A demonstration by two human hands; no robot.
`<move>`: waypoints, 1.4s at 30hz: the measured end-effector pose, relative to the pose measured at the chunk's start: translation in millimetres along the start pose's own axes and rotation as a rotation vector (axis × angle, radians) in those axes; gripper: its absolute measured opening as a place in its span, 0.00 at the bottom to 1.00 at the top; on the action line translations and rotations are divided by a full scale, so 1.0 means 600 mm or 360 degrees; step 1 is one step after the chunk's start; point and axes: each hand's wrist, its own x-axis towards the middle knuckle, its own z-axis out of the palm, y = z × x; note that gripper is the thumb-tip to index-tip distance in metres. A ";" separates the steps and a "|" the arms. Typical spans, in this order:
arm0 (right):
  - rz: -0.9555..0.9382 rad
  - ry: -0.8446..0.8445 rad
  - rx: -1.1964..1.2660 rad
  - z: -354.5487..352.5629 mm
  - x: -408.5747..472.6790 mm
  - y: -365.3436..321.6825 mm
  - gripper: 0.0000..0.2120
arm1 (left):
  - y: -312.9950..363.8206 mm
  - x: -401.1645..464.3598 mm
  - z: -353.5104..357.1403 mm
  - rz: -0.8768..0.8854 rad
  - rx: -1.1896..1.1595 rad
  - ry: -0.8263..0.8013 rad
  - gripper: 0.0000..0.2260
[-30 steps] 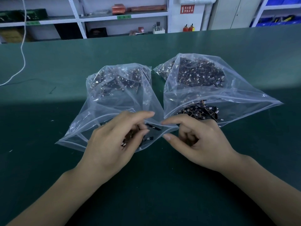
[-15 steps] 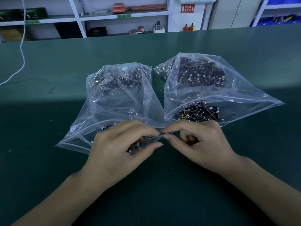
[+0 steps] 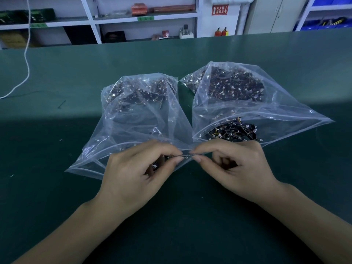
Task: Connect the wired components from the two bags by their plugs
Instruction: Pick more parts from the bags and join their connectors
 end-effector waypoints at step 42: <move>0.1214 0.0171 -0.0113 -0.033 0.000 0.070 0.03 | -0.031 0.013 -0.015 0.0157 0.0497 -0.0161 0.20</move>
